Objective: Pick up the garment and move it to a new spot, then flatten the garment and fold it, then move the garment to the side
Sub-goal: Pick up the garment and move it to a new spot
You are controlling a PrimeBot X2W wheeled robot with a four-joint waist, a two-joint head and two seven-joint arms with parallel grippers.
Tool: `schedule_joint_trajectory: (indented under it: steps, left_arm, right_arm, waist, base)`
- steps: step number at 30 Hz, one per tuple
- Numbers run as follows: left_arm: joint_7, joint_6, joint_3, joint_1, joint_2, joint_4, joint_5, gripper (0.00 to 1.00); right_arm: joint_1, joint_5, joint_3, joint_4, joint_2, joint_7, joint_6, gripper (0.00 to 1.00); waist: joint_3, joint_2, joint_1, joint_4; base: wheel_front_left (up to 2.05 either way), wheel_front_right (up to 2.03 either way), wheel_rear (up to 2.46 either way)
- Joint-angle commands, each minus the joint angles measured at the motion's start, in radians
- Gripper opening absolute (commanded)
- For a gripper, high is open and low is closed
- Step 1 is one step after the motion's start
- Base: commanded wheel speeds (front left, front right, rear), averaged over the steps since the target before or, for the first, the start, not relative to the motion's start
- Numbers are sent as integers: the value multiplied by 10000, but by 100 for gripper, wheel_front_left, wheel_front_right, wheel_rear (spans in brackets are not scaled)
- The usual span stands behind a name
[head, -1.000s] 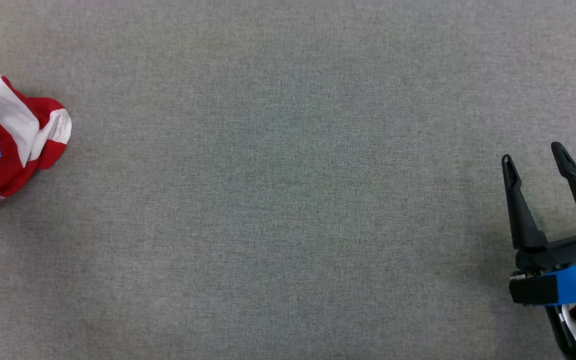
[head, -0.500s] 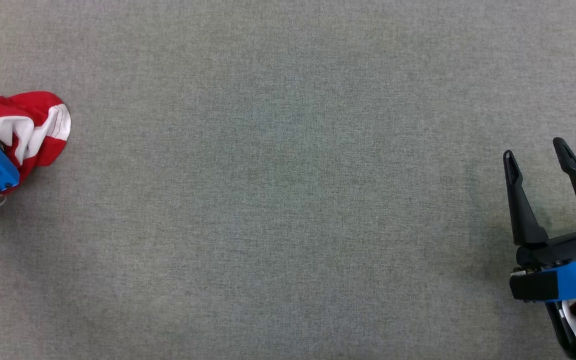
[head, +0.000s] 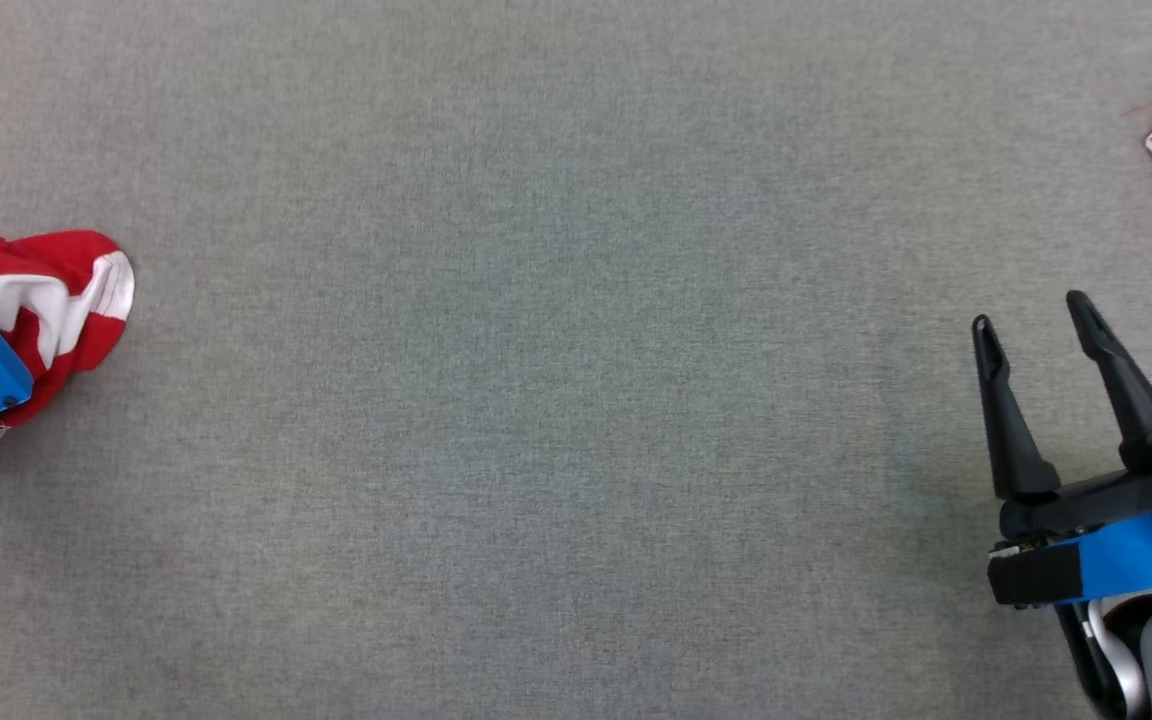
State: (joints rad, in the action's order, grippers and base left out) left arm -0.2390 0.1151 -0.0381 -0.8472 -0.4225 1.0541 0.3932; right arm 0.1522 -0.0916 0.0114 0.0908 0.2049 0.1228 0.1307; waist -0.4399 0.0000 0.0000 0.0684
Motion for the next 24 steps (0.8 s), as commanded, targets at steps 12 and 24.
schedule_joint_trajectory:
  steps: [12, 24]
  left_arm:
    - [2236, 111, 837, -756, -450, -1514, -749, 0]
    - [2378, -50, 2080, -1182, 217, -5302, -1454, 0]
  right_arm:
    - [-22, -100, -386, -990, -563, 521, 2, 100]
    - [-94, -274, -601, -1784, -1113, 1023, 2, 100]
  waist:
    - [1692, 0, 0, -919]
    - [2504, 0, 0, -2316]
  base:
    - [0, 0, 0]
    - [0, 0, 0]
